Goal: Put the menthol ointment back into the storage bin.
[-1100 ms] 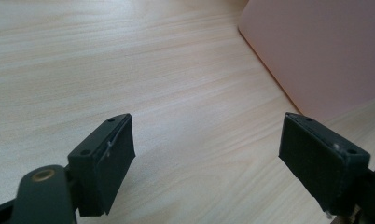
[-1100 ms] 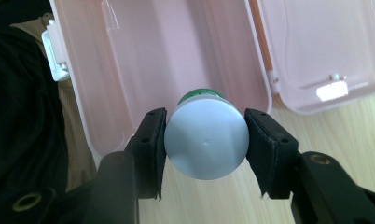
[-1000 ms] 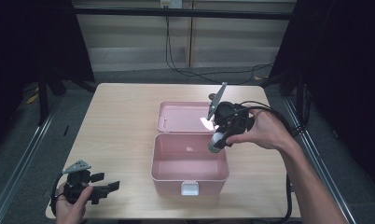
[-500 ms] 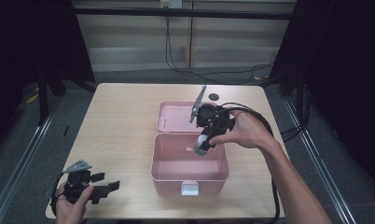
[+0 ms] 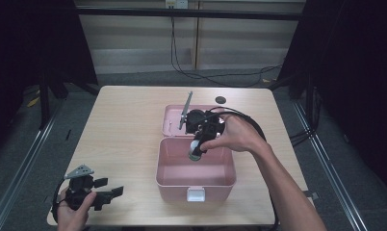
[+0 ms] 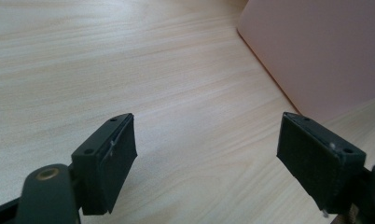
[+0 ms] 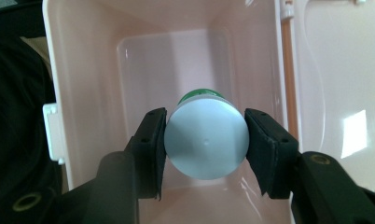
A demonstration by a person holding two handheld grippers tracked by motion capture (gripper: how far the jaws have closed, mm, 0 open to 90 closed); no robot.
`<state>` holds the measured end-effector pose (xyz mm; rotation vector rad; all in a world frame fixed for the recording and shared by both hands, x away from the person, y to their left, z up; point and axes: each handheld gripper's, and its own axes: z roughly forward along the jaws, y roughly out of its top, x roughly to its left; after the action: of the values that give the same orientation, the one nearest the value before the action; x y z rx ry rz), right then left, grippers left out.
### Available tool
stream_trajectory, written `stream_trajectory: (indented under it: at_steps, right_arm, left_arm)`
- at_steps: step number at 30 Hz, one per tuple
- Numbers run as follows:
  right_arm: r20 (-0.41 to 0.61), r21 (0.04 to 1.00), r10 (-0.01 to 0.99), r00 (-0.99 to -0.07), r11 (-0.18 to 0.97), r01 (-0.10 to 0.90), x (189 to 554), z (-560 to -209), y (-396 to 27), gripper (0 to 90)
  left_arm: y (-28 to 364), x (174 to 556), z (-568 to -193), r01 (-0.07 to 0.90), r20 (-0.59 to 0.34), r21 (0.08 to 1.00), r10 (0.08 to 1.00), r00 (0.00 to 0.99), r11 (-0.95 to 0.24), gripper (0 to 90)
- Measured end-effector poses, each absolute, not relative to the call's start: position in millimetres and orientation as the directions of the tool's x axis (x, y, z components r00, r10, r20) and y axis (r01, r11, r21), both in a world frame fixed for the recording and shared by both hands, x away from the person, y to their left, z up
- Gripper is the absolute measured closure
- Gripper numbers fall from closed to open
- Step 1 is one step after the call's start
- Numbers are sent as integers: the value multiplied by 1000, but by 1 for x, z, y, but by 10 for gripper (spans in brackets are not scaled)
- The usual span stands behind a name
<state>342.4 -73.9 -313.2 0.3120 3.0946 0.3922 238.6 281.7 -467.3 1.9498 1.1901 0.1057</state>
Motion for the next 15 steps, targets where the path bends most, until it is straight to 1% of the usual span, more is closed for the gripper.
stream_trajectory:
  at_steps: [15]
  right_arm:
    - [29,214,155,-987,964,158,348,-329,-41,507]
  left_arm:
    - [282,238,-467,701,-326,683,773,545,-206,194]
